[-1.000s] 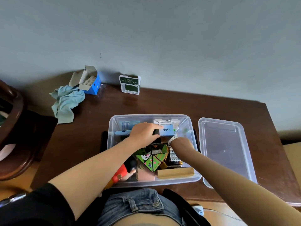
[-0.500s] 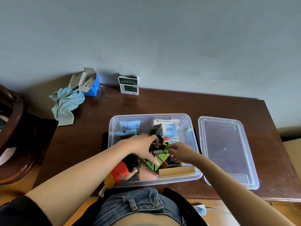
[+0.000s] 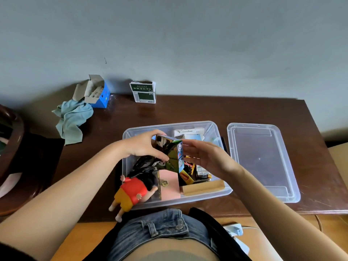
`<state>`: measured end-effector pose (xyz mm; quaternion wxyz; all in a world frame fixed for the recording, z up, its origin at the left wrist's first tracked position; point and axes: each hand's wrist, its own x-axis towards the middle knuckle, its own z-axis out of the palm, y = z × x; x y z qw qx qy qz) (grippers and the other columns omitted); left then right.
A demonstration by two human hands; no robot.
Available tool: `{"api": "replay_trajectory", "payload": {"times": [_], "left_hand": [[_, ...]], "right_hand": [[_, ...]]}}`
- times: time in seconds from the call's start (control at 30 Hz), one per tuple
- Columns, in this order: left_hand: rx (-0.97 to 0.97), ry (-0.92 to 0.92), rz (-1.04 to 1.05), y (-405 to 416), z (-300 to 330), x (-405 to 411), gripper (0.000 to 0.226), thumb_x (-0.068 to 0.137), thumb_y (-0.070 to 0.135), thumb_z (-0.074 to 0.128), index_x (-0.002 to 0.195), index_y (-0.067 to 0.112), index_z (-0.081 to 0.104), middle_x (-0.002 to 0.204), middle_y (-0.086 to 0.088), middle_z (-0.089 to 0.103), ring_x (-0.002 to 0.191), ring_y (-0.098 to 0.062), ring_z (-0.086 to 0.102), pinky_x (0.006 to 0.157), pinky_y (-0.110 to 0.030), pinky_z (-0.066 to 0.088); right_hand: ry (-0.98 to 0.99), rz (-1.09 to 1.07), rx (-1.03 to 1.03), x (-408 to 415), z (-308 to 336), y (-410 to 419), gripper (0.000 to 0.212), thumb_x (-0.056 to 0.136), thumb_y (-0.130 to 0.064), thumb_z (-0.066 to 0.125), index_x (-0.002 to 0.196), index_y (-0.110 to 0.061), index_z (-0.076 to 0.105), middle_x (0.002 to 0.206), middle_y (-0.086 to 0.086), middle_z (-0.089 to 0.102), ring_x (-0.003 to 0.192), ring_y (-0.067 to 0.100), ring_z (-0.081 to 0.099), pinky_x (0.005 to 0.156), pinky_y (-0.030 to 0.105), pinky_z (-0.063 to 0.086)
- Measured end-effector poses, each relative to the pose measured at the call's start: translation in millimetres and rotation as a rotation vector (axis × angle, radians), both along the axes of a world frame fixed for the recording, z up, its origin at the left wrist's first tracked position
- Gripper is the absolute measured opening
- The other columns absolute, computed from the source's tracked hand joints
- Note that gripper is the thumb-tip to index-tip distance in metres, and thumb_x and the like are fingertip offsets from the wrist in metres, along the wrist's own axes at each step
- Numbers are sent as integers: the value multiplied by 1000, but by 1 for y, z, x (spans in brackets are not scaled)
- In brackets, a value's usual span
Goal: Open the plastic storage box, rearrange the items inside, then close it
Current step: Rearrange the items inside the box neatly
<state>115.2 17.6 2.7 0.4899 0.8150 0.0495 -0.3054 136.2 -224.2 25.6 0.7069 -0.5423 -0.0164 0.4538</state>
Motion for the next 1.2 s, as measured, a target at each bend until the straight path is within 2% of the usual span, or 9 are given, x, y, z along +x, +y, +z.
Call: {"api": "replay_trajectory", "payload": {"times": [0.13,0.23,0.3,0.37,0.43,0.57,0.83,0.97,1.2], "left_hand": [[-52,-74,88,12,10,1,59,61,33,88,110,39,57,103,14,69,102,-6,63,91,-23,48],[-20,-113,47,10,17,-1,59,51,46,88,101,38,59,99,15,71,99,-4,64,94,-25,44],[-40,-150,68,6,18,-5,54,57,34,89,100,34,57,95,15,70,94,0,64,87,-15,44],[-72,-195,68,0,20,-10,48,67,17,86,100,32,54,95,10,67,84,5,62,77,-7,45],[-82,-237,-4,-10,21,-16,43,73,16,81,102,31,53,100,2,62,86,-3,63,80,-15,49],[-107,-310,-97,-39,17,-35,42,77,24,78,105,41,51,101,23,61,96,-1,60,83,-16,47],[-46,-179,-299,-48,12,-47,49,71,49,77,117,46,60,109,39,54,108,12,50,93,-9,38],[-115,-90,-239,-38,18,-45,39,82,59,55,103,31,73,104,21,66,100,4,59,91,-20,45],[124,-243,121,-4,2,-32,18,97,25,52,102,30,68,103,16,66,96,2,60,77,-9,44]], "right_hand": [[-142,76,-60,6,6,11,34,101,-21,35,125,-19,59,126,6,62,120,18,56,104,34,41],[-175,96,-93,8,8,16,33,101,-20,36,125,-21,58,128,4,61,117,17,57,103,35,39],[-188,109,-138,8,8,18,32,101,-21,37,122,-21,61,125,5,62,114,19,57,103,37,40],[-245,138,-217,9,5,15,30,101,-25,38,117,-21,63,116,5,66,108,16,60,96,34,45],[-286,159,-295,12,2,9,29,101,-26,39,109,-20,66,100,1,70,91,5,65,75,20,53],[-281,284,-501,21,-5,-8,28,99,-26,44,88,-20,68,66,-13,68,57,-6,60,52,9,45],[-304,509,-723,25,-29,-16,30,100,-27,43,94,-14,69,92,0,71,86,13,65,85,29,52],[-437,493,-882,18,-47,9,37,95,-27,47,104,4,64,94,16,67,88,28,63,88,44,49],[-481,435,-923,9,-62,25,39,84,-32,64,119,-15,57,110,0,64,99,18,61,88,36,52]]}}
